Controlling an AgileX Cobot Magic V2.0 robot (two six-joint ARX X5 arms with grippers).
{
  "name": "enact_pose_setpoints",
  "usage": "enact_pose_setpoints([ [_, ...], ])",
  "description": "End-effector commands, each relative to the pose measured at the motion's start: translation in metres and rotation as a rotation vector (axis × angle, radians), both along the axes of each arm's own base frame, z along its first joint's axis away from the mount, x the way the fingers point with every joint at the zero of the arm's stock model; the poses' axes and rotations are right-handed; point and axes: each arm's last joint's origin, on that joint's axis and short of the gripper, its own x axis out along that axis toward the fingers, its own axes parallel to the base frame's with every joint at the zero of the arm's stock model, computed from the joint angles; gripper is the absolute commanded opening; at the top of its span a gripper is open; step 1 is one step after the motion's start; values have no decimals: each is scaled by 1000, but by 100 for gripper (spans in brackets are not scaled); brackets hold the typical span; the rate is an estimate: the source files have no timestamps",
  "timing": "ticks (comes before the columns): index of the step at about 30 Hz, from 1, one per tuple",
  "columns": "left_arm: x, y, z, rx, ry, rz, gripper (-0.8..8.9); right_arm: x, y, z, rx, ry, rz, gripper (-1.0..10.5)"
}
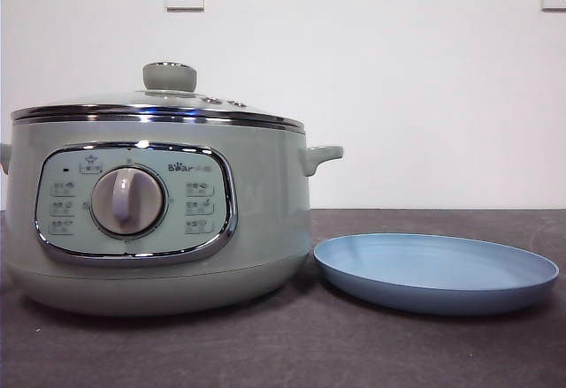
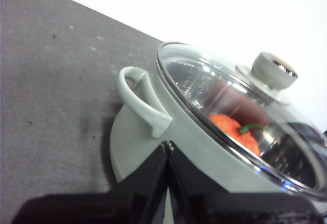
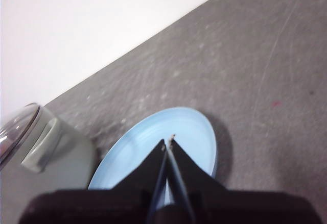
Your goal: Take the pumpkin out from the steamer,put the pumpkin in the blue plate,close the lid
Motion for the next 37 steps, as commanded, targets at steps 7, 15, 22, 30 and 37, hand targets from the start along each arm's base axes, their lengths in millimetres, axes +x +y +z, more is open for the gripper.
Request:
enact_pose_setpoints([
  [7,-5,1,42,-30,-31,59,-6,-5,0,36,-5,19,9,-17],
  [15,9,2,85,69,-1,37,-7,0,0,84,-103,-27,26,-16],
  [22,28,2,125,203,30,-46,-8,15,3,130,-221,-56,50,11],
  [30,52,-2,160,251,83,-194,-5,37,8,177,-364,-7,194,73],
  [37,64,-9,168,241,103,-285,388,53,11,194,-422,91,238,416],
])
